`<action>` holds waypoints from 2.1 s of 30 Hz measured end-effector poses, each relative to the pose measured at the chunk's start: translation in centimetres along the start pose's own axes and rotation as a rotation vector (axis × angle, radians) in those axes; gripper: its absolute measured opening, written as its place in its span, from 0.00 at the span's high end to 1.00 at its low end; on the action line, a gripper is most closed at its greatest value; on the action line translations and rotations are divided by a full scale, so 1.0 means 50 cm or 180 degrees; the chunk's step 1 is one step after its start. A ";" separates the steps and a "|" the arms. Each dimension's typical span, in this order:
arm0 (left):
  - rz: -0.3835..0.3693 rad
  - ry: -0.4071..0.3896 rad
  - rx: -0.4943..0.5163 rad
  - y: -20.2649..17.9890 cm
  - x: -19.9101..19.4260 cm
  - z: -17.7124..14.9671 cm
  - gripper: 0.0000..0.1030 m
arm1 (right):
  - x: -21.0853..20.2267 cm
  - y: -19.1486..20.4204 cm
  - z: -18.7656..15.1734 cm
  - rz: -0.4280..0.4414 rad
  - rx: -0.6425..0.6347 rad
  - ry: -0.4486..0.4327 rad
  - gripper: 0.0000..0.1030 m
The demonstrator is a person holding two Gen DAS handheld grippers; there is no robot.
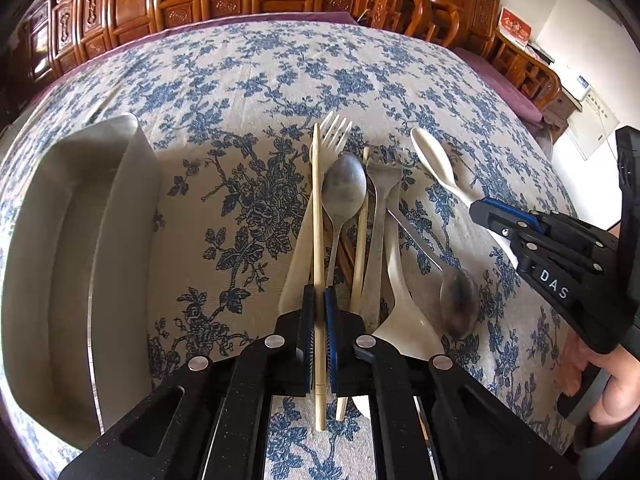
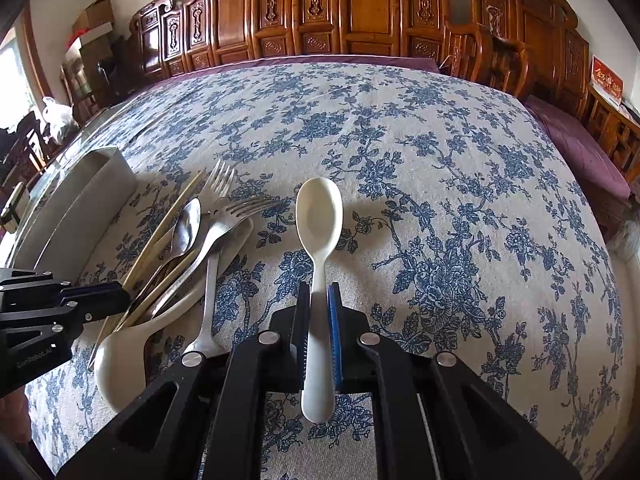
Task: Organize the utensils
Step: 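Carry the chopstick into the grey tray and open the left gripper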
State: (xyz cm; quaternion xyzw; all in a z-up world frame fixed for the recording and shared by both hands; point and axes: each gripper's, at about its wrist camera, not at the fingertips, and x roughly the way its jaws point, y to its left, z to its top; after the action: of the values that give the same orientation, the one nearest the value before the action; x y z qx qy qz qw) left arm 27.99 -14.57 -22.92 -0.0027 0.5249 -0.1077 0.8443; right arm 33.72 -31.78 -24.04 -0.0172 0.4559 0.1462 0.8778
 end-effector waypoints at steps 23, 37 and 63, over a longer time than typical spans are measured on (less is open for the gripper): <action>0.0027 -0.0395 0.0069 0.078 -0.183 -0.028 0.96 | -0.155 0.091 0.005 0.0023 -0.0228 -0.0416 0.90; 0.0131 -0.0520 0.0114 0.184 -0.227 -0.037 0.96 | -0.208 0.229 0.019 0.0110 -0.0481 -0.0578 0.90; 0.0003 -0.0069 0.0085 0.323 -0.087 -0.029 0.96 | -0.158 0.402 0.070 0.0191 -0.0662 -0.0484 0.90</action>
State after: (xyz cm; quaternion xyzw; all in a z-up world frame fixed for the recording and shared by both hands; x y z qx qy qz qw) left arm 27.73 2.17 -21.63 0.0076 0.5142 -0.1143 0.8500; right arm 26.72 -13.90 -13.56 -0.0833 0.3708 0.2198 0.8985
